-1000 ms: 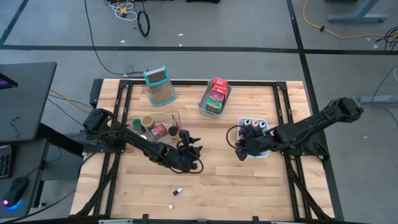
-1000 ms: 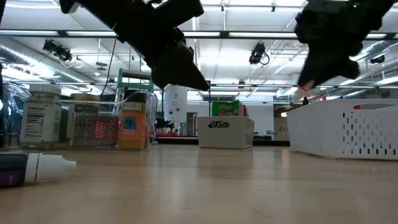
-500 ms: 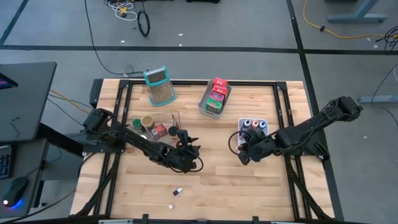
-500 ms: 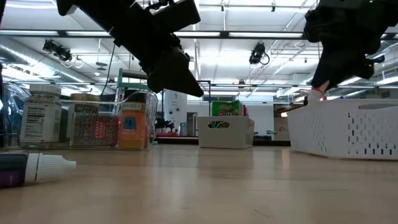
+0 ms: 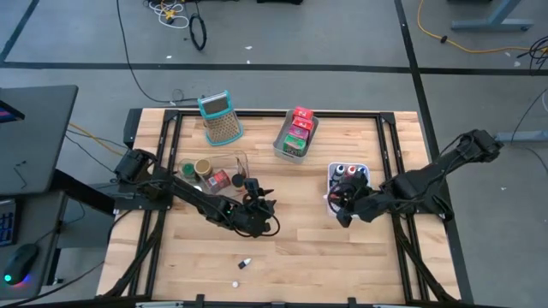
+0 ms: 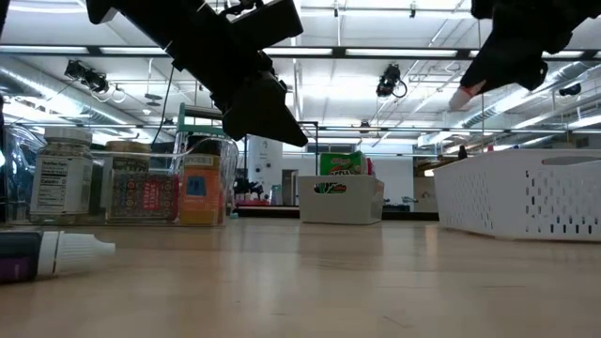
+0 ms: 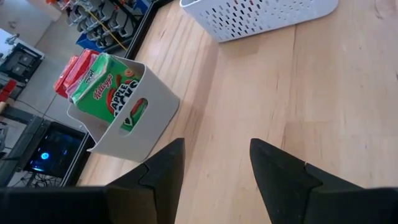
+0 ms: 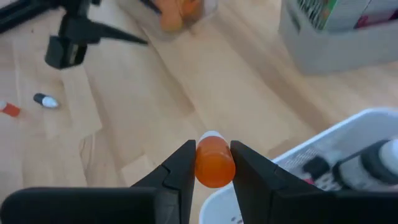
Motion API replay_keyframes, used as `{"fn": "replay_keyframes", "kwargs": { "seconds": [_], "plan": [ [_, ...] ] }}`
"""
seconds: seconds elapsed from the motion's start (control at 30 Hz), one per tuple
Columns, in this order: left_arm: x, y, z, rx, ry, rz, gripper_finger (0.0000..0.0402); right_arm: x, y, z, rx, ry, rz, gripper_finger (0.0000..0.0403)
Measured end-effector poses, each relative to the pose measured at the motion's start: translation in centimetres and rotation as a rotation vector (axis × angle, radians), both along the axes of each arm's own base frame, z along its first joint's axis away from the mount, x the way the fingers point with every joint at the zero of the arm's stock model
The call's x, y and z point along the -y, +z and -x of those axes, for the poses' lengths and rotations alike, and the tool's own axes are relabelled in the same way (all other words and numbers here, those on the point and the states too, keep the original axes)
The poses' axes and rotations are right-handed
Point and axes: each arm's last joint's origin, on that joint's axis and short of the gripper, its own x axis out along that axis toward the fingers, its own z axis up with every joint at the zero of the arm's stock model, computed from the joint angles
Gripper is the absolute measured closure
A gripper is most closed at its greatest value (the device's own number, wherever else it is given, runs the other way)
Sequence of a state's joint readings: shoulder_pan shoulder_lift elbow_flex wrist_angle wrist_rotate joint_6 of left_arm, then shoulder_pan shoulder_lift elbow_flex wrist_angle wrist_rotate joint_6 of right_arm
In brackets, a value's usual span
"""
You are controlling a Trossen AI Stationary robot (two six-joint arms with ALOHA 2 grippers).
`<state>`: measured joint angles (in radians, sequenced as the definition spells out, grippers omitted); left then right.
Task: Pick & Place Kitchen Items
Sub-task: Put the orange food coloring bottle into the white bin
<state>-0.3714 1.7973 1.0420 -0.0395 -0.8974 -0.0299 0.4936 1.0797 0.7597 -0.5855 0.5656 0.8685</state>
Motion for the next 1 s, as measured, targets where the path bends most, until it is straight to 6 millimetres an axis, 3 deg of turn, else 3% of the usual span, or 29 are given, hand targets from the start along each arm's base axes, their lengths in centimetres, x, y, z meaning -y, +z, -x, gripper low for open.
{"fn": "replay_keyframes", "kwargs": {
  "seconds": [0.23, 0.5, 0.73, 1.0],
  "plan": [
    [0.0, 0.0, 0.0, 0.0, 0.0, 0.001, 0.0209, -0.3, -0.2, 1.2, -0.045, -0.003, 0.061, 0.0303],
    [0.0, 0.0, 0.0, 0.01, 0.005, 0.015, 0.0209, 0.4, -1.2, 2.9, -0.131, -0.229, 0.005, 0.0303],
    [0.0, 0.0, 0.0, 0.019, 0.009, 0.024, 0.0209, -0.3, -2.9, 2.2, -0.234, -0.293, -0.064, 0.0303],
    [0.2, -0.1, -0.1, 0.028, -0.023, 0.111, 0.0209, -0.9, -5.5, 1.0, -0.414, -0.204, 0.092, 0.0303]
  ]
}}
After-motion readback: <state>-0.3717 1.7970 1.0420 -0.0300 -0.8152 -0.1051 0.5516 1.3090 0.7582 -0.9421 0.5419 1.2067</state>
